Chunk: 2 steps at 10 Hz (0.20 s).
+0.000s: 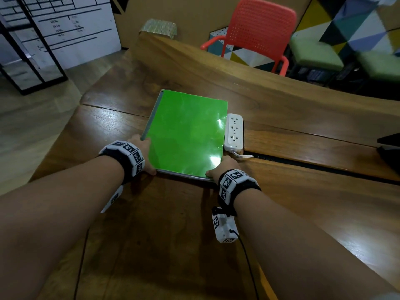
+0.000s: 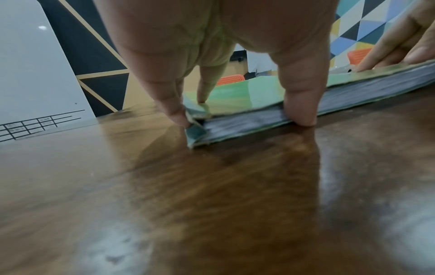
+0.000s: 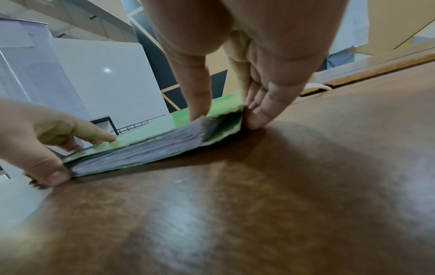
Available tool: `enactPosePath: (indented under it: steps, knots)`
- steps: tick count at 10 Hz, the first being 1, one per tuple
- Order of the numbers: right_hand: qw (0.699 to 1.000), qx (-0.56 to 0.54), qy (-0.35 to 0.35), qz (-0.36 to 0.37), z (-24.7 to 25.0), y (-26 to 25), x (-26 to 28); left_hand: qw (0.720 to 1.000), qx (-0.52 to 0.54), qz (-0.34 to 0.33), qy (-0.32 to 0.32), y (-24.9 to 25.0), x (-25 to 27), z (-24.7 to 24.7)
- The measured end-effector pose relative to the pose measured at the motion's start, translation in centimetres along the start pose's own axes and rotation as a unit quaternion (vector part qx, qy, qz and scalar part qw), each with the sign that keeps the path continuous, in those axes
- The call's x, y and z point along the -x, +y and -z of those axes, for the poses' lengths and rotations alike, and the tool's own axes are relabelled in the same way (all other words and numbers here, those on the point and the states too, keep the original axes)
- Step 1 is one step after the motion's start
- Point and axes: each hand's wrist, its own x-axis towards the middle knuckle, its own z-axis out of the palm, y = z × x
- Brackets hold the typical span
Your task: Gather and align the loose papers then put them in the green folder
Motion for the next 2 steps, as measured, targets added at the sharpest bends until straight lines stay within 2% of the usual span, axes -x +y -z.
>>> enactPosePath:
  steps: [1,2]
  knots:
    - [1.0,-0.026,0.01,0.013,-0.04,0.59,0.25,1.0,-0.012,0.002,-0.009,0.14,0.69,0.31]
    - [0.997,-0.057,0.039,0.027,0.5,1.55,0.5,0.999,-0.031,0.003,0.02,1.01,1.52,0.77]
